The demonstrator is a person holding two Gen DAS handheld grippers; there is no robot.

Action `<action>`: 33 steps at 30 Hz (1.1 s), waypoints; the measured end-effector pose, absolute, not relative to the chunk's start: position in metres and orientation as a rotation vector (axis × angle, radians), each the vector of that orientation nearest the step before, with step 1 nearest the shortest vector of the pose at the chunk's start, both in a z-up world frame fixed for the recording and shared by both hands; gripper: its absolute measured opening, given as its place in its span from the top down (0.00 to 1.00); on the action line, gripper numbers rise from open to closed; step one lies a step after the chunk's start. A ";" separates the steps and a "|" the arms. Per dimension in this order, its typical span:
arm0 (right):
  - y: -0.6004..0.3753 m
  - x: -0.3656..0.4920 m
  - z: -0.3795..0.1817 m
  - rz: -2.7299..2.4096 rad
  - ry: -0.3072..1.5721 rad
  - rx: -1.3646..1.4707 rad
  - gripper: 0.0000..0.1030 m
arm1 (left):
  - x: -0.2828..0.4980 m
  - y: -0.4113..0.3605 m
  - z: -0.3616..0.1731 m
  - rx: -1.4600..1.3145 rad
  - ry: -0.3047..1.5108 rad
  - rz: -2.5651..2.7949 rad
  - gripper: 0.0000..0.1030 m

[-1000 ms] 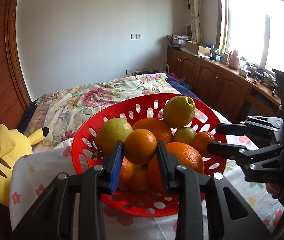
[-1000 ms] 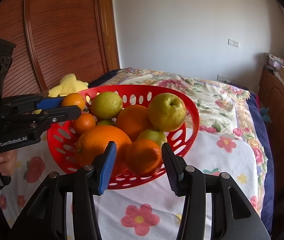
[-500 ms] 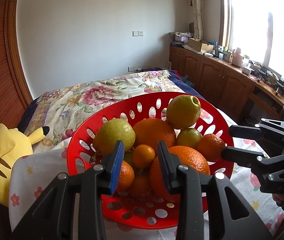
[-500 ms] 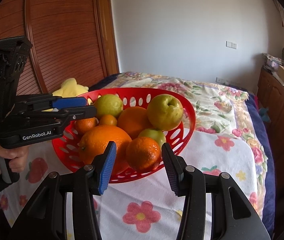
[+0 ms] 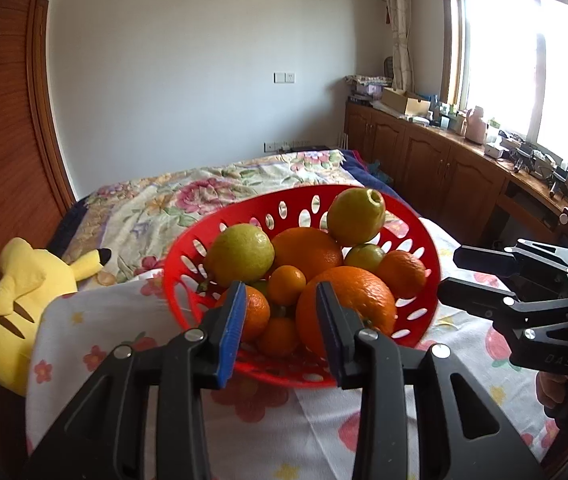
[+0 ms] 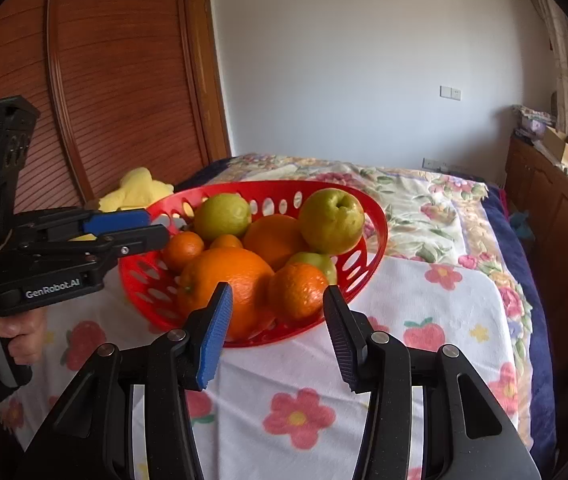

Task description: Organize fruits

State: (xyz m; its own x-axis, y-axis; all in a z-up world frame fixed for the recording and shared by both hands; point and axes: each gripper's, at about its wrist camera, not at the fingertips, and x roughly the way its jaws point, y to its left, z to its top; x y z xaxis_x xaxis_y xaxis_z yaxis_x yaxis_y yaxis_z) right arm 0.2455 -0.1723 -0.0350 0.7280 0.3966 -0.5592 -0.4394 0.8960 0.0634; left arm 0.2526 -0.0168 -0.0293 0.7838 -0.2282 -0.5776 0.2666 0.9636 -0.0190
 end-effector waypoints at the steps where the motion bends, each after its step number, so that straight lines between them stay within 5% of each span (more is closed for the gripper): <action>1: -0.172 0.241 -0.033 0.459 0.591 -0.073 0.54 | 0.245 -0.016 -0.025 0.064 0.605 -0.266 0.63; 11: -0.171 0.192 -0.008 0.419 0.516 -0.042 0.51 | 0.190 -0.009 0.001 0.063 0.532 -0.259 0.53; 16: -0.174 0.170 -0.001 0.398 0.490 -0.023 0.48 | 0.165 -0.005 0.011 0.055 0.496 -0.251 0.39; 28: -0.177 0.125 0.024 0.356 0.414 -0.003 0.36 | 0.118 -0.001 0.036 0.077 0.421 -0.218 0.14; 33: -0.172 0.111 0.031 0.334 0.378 -0.010 0.24 | 0.097 0.004 0.045 0.053 0.385 -0.173 0.11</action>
